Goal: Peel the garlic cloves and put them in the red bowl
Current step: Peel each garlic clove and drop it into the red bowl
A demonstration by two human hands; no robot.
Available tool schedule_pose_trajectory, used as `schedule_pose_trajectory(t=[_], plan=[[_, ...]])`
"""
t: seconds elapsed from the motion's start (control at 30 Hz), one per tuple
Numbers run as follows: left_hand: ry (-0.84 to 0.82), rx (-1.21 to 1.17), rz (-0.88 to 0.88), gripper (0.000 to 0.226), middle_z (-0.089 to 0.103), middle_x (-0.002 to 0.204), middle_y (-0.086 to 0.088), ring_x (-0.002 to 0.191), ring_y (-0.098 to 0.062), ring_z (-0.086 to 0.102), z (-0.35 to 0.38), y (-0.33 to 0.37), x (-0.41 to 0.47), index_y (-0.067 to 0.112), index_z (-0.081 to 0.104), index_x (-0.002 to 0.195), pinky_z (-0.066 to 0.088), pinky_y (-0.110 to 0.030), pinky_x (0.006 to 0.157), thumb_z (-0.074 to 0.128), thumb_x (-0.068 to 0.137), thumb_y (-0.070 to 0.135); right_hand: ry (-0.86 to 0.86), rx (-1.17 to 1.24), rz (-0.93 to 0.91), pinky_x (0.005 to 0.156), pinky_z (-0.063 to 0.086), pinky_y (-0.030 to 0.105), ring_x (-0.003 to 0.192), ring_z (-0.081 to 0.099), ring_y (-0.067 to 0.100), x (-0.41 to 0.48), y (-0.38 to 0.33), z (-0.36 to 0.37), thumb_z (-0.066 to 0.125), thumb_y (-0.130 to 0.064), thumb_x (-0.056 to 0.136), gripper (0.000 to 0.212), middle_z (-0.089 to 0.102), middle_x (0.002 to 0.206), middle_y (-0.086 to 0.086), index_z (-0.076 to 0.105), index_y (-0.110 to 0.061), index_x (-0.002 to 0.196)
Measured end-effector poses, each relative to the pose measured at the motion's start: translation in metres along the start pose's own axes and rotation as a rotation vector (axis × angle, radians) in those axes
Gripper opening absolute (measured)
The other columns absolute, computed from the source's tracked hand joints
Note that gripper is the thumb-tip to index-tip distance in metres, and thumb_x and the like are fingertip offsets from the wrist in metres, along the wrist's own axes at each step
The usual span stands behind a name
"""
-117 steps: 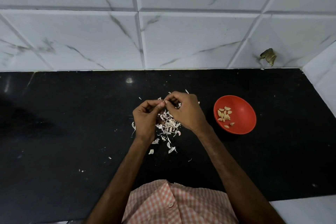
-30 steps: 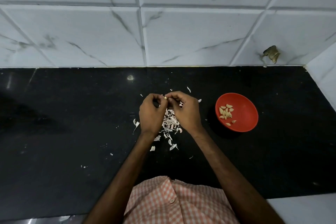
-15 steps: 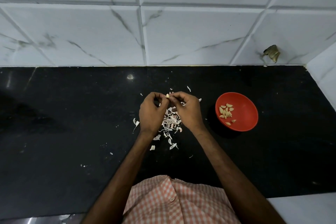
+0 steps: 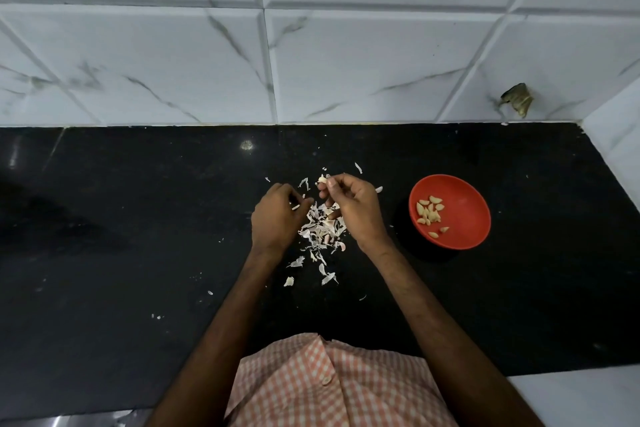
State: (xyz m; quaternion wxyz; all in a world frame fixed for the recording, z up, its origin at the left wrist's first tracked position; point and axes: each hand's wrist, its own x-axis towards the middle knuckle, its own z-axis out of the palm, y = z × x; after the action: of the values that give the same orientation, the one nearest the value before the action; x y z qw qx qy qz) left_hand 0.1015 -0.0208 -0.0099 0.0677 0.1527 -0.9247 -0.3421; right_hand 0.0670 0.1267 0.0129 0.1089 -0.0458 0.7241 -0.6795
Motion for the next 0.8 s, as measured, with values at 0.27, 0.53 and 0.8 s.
schedule_pose_trajectory(t=[0.27, 0.53, 0.8], plan=[[-0.052, -0.629, 0.066, 0.017, 0.075, 0.096, 0.003, 0.091, -0.014, 0.071, -0.007, 0.003, 0.000, 0.017, 0.071, 0.109, 0.058, -0.038, 0.082, 0.067, 0.095, 0.008, 0.029, -0.070, 0.020, 0.053, 0.054, 0.033, 0.064, 0.060, 0.008, 0.001, 0.004, -0.002, 0.056, -0.018, 0.104, 0.021, 0.069, 0.075, -0.004, 0.072, -0.012, 0.092], [-0.015, -0.894, 0.076, 0.018, 0.076, 0.091, 0.002, 0.082, -0.010, 0.071, -0.007, 0.022, -0.007, 0.012, 0.073, 0.104, 0.052, -0.017, 0.066, 0.066, 0.094, 0.000, 0.013, 0.015, 0.038, 0.046, 0.050, 0.023, 0.067, 0.062, 0.004, -0.001, -0.002, 0.003, 0.056, -0.014, 0.103, 0.021, 0.067, 0.076, 0.002, 0.071, -0.007, 0.091], [0.018, -0.961, -0.010, 0.012, 0.073, 0.085, -0.001, 0.071, -0.008, 0.065, -0.008, 0.027, -0.009, 0.011, 0.073, 0.097, 0.049, -0.019, 0.055, 0.067, 0.093, 0.002, -0.009, -0.119, 0.003, 0.047, 0.052, 0.027, 0.064, 0.062, 0.006, -0.003, -0.007, 0.003, 0.058, -0.019, 0.102, 0.018, 0.066, 0.075, -0.001, 0.070, -0.011, 0.092]])
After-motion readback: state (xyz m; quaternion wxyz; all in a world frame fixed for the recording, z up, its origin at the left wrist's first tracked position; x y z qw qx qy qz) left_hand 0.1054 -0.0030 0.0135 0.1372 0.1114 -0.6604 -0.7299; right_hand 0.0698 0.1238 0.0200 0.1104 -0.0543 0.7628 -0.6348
